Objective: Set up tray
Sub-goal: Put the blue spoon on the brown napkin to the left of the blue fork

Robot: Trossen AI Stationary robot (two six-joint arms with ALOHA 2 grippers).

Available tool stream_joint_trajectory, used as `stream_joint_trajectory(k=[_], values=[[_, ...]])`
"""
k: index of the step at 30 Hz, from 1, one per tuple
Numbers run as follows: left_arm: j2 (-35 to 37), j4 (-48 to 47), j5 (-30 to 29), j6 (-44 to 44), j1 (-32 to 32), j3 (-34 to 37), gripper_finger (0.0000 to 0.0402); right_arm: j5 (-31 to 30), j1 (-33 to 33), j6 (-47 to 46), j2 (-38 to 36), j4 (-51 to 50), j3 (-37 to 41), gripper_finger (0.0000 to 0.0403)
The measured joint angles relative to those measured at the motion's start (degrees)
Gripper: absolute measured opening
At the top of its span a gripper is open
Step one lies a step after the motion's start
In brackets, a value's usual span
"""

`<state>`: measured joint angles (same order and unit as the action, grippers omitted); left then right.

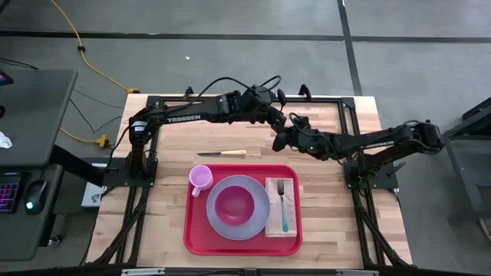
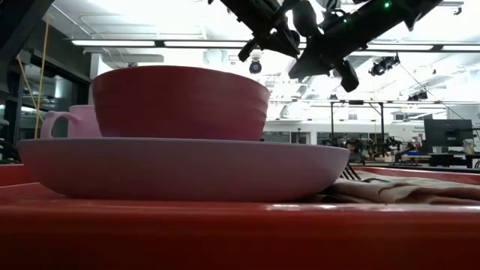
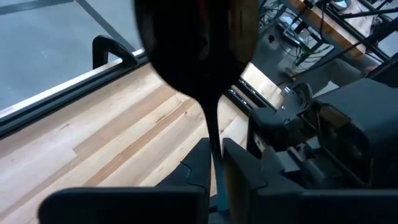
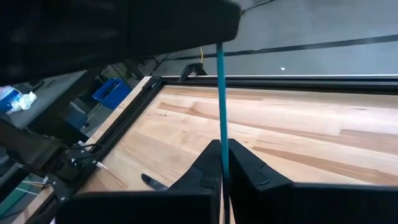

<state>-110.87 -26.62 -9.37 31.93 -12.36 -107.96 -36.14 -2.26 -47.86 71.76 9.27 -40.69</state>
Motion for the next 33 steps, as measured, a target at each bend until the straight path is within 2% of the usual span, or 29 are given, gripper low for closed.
stream_joint_trajectory(k=[5,21,30,33], values=[[0.0,0.0,0.0,0.1,0.0,0.0,0.0078,-0.1,0.0,-0.4,-0.8,-1.3,0.0,0.0],[0.0,-0.5,1.9,1.0,0.0,0.0,0.0071,2.1,0.0,-4.7,-0.8,-3.7,0.0,0.0],[0.1,-1.3,4.3,-0.4,0.0,0.0,0.0071,2.0,0.0,-6.2,-0.8,-5.4,0.0,0.0],[0.9,-2.8,4.4,-4.2,-0.7,0.0,0.0071,1.9,0.0,-6.8,-0.8,-5.4,0.0,0.0]])
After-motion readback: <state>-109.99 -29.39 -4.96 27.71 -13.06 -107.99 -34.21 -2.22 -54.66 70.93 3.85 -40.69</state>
